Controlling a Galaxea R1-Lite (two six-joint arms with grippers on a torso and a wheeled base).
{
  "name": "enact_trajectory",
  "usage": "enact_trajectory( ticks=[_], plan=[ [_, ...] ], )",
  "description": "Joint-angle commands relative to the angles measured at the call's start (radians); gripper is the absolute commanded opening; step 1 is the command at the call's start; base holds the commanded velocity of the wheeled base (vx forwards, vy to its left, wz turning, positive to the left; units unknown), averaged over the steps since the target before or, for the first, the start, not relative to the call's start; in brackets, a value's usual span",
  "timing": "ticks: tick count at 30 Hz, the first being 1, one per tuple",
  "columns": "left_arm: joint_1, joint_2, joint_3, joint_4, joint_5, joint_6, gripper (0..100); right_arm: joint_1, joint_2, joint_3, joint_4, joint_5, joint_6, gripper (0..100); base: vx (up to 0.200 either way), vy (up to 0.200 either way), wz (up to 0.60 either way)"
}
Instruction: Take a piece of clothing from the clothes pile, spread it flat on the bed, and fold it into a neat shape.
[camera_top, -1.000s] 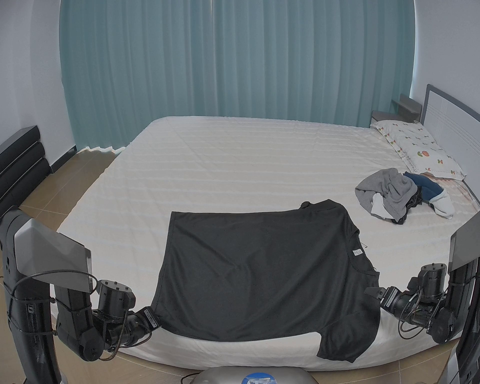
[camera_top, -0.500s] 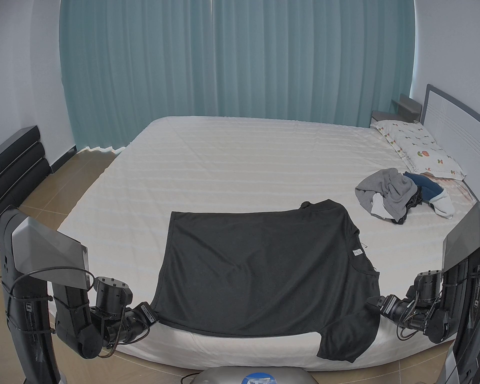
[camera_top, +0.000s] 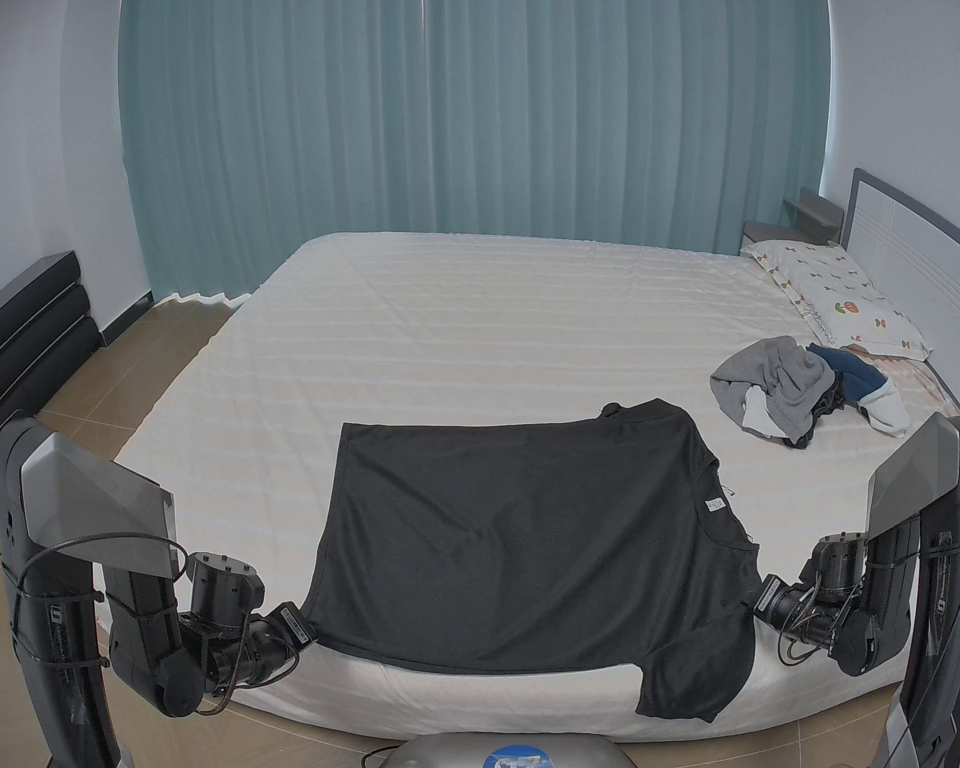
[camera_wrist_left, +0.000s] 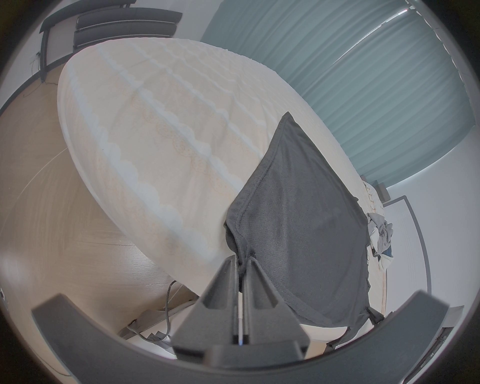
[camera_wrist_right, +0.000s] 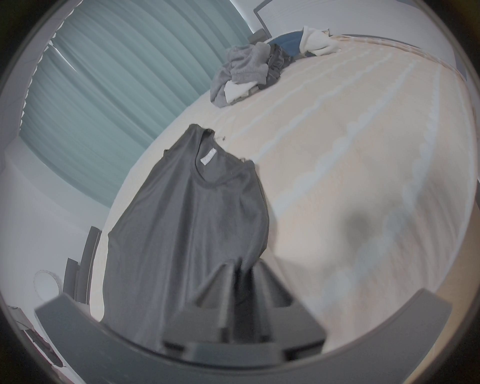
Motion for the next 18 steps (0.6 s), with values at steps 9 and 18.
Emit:
enact_trajectory(
  ticks=[9, 18],
  plan=[
    [0.000, 0.000, 0.002, 0.000, 0.004, 0.002, 0, -0.015, -0.003, -0.103, -0.009, 0.002, -0.003, 0, 0.000, 0.000, 0.00],
    [0.000, 0.000, 0.003, 0.000, 0.002, 0.002, 0, -0.025, -0.035, -0.058, -0.009, 0.022, -0.004, 100, 0.000, 0.000, 0.00]
  ],
)
